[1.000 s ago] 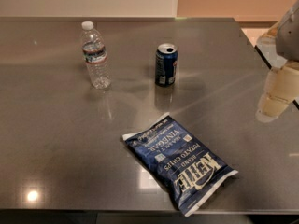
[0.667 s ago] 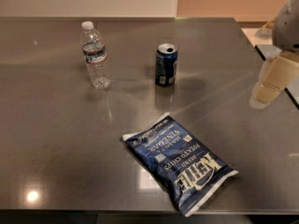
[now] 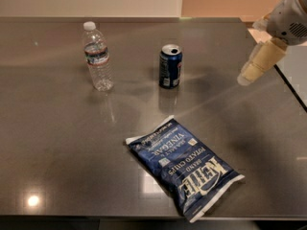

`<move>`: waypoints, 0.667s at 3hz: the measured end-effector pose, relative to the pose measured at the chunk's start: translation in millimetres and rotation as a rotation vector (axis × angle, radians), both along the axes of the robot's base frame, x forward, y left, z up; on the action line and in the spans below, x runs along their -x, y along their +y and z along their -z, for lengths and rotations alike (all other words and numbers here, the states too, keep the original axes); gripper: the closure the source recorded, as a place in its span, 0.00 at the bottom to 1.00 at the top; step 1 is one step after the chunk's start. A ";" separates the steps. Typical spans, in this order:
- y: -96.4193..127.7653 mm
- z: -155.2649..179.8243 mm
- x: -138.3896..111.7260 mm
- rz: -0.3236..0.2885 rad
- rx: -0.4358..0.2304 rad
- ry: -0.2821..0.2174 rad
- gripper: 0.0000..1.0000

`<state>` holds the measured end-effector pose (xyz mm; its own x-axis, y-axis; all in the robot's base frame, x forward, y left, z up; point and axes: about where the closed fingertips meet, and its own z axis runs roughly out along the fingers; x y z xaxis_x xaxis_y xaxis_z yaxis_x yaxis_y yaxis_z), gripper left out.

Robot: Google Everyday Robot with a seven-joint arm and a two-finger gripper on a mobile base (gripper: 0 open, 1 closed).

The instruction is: Knock pepsi can over

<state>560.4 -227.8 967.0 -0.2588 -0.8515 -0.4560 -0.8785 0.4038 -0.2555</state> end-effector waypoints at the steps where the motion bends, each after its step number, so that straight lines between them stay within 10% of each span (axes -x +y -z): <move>1: 26.4 12.0 -50.3 0.006 -0.173 -0.057 0.00; 2: 59.8 21.8 -81.0 -0.007 -0.311 -0.087 0.00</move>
Offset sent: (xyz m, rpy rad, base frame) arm 0.0964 0.1195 -0.0358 0.4639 -0.0929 0.0523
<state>641.4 -168.0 945.2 -0.2025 -0.6692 -0.7150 -0.8617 0.4687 -0.1946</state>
